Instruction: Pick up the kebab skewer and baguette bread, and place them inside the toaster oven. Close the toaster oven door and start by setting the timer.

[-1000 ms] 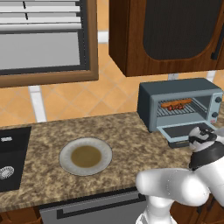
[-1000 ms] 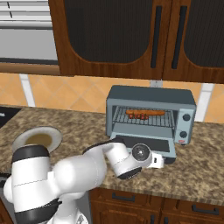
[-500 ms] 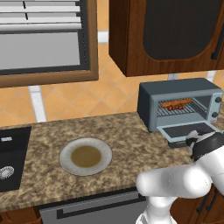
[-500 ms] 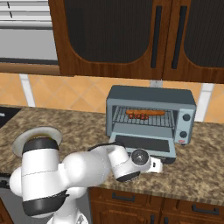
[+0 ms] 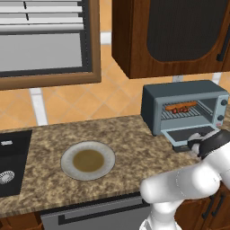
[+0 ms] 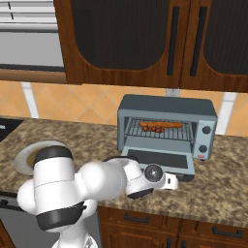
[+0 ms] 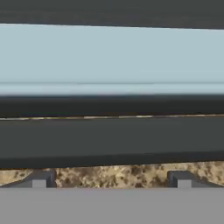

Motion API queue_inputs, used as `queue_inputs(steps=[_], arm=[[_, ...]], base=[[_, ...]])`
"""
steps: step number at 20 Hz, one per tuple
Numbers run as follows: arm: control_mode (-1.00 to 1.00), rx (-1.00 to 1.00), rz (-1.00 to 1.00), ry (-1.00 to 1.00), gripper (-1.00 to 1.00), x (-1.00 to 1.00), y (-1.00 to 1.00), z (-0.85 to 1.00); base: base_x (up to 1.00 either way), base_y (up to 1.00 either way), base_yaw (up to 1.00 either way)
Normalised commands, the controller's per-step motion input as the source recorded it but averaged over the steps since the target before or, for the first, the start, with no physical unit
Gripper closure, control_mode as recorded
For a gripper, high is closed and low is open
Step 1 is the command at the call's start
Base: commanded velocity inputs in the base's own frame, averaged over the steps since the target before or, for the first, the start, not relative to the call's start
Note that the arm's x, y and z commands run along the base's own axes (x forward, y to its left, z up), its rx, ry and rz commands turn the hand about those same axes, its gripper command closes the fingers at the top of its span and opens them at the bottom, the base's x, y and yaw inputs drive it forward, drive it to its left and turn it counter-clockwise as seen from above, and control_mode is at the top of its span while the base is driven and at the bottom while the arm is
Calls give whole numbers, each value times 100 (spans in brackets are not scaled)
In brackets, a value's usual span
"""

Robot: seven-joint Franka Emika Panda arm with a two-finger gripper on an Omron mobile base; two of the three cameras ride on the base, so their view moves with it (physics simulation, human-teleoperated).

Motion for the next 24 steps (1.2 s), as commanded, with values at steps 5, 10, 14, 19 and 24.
queue_inputs(steps=[5, 10, 14, 19, 24], arm=[[-100, 0, 2, 0, -100, 12, 20, -21], [-100, 0, 0, -2, -100, 7, 23, -8], [-100, 0, 0, -13, -100, 8, 6, -1], [-100, 0, 0, -18, -100, 18, 0, 0], [-100, 2, 0, -15, -100, 22, 0, 2]], base=[[0, 0, 0], [0, 0, 0], [0, 0, 0], [0, 0, 0], [0, 0, 0]])
